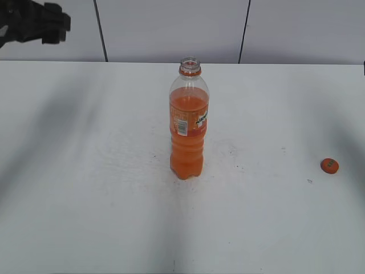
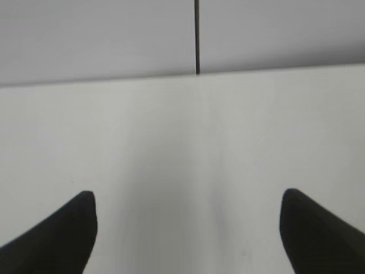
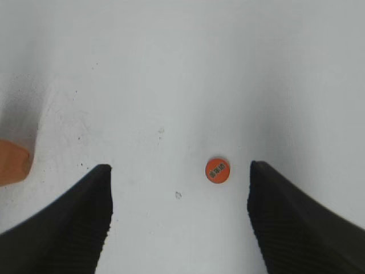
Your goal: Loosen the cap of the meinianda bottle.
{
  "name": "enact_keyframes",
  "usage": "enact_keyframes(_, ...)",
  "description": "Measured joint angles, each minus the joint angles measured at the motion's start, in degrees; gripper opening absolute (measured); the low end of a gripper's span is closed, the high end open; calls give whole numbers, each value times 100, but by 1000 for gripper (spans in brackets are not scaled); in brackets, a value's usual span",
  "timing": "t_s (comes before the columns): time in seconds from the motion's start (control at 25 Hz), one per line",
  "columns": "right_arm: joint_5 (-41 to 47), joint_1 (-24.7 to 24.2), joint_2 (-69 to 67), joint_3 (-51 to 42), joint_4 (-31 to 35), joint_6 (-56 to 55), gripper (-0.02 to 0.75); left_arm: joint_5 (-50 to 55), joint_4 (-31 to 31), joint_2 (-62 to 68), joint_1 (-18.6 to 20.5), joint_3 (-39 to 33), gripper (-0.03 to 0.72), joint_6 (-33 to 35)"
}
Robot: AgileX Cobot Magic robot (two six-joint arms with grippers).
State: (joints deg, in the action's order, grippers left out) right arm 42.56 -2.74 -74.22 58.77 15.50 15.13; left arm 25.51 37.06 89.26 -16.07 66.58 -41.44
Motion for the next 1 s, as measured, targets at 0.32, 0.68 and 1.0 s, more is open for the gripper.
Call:
enact_keyframes(0.32, 1229, 0, 6, 0, -337, 0, 553, 2633, -2284, 0, 0, 358, 588, 2315)
enact_keyframes(0.68, 2659, 0, 162, -47, -650, -255, 553, 4347, -2641, -638, 0, 134, 579, 2878)
enact_keyframes(1.0, 2678, 0, 1607, -1223, -691, -448, 553, 4341, -2937, -2629, 0, -1280, 571, 2900)
